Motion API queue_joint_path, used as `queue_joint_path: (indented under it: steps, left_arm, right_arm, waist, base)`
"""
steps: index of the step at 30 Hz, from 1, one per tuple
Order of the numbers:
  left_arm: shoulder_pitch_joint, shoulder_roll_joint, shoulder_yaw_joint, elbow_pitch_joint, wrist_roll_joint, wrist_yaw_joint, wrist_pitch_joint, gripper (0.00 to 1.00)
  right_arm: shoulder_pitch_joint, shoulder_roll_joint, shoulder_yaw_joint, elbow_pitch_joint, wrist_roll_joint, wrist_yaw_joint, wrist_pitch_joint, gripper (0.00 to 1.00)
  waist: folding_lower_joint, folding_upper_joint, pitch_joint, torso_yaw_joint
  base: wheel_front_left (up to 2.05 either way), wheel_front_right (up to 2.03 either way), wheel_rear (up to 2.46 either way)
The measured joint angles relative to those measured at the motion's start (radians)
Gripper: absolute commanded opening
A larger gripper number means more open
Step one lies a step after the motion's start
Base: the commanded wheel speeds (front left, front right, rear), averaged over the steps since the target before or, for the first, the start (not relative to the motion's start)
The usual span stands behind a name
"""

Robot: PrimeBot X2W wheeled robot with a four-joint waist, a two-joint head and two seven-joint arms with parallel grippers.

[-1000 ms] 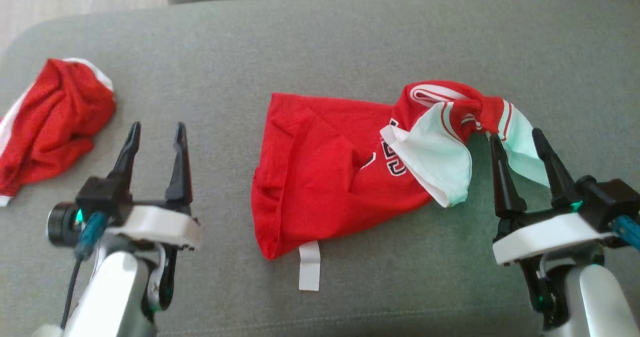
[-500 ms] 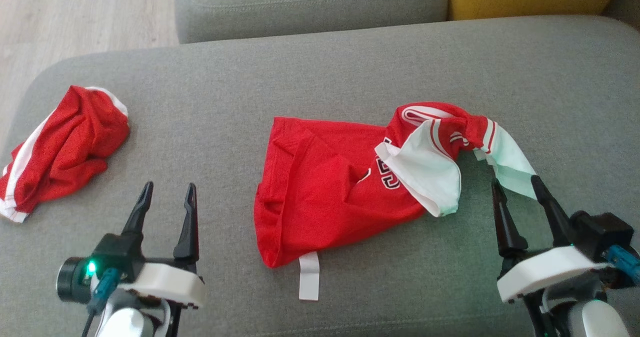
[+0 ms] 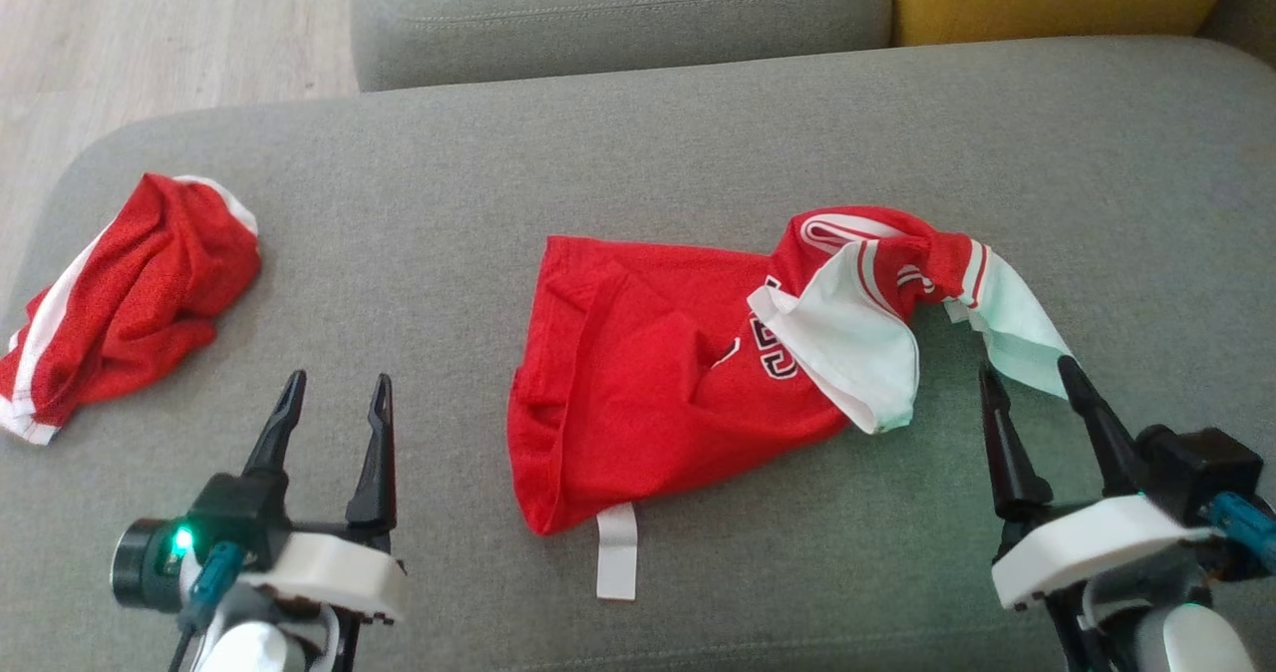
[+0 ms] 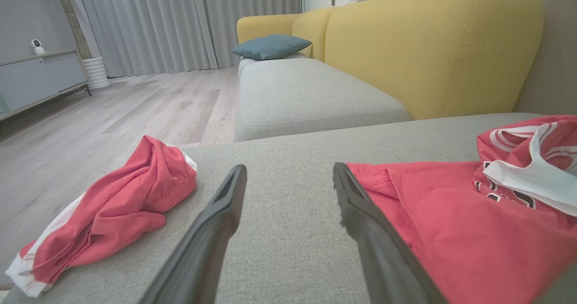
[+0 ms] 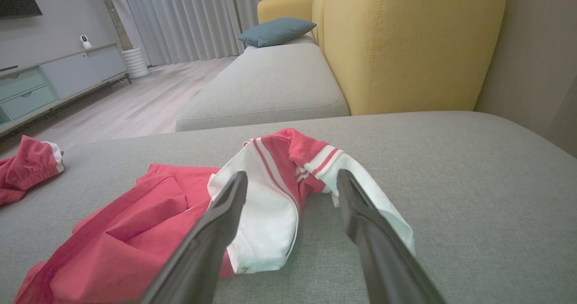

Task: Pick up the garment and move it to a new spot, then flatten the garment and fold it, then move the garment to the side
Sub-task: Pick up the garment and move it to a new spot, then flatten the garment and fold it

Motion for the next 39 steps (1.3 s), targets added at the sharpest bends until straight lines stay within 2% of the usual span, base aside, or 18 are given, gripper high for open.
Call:
queue_joint_path:
  steps: [6,15,20,27,28,29,33,39]
  left_arm:
    - [0.000,0.000,-0.002,0.000,0.003,0.008,0.000,1.00]
    - [-0.030,-0.001,-0.014,-0.011,0.012,0.013,0.001,1.00]
    - [-0.072,-0.004,-0.030,-0.013,0.014,0.013,0.001,1.00]
    - [-0.091,-0.007,-0.032,-0.011,0.021,0.013,0.000,1.00]
    - [-0.093,-0.007,-0.032,-0.010,0.021,0.013,0.000,1.00]
    - [-0.098,-0.008,-0.032,-0.009,0.021,0.013,0.000,1.00]
    - [-0.115,-0.009,-0.031,-0.006,0.021,0.013,0.000,1.00]
    - [-0.121,-0.010,-0.030,0.000,0.021,0.013,0.000,1.00]
  right_arm:
    - [0.000,0.000,0.013,0.009,-0.006,0.000,0.037,1.00]
    - [-0.005,-0.009,0.126,0.107,-0.063,0.000,0.135,1.00]
    - [-0.046,-0.033,0.133,0.167,-0.103,0.000,0.139,1.00]
    - [-0.125,-0.033,0.136,0.224,-0.133,0.000,0.125,1.00]
    - [-0.130,-0.033,0.136,0.234,-0.134,0.000,0.124,0.63]
    - [-0.132,-0.033,0.135,0.239,-0.133,0.000,0.118,0.00]
    - [-0.137,-0.031,0.115,0.240,-0.109,0.000,0.081,0.00]
    - [-0.138,-0.009,-0.007,0.209,0.009,0.000,0.025,0.00]
  waist:
    - [0.0000,0.0000,0.008,0.006]
    - [0.0000,0.0000,0.061,0.022]
    - [0.0000,0.0000,0.095,0.038]
    - [0.0000,0.0000,0.129,0.052]
    - [0.0000,0.0000,0.132,0.052]
    - [0.0000,0.0000,0.135,0.053]
    - [0.0000,0.0000,0.141,0.052]
    - [0.0000,0.0000,0.136,0.039]
  base:
    - [0.00,0.00,0.00]
    - [0.00,0.00,0.00]
    - [0.00,0.00,0.00]
    - [0.00,0.00,0.00]
    - [0.00,0.00,0.00]
    - [0.00,0.00,0.00]
    - [0.00,0.00,0.00]
    - [0.00,0.00,0.00]
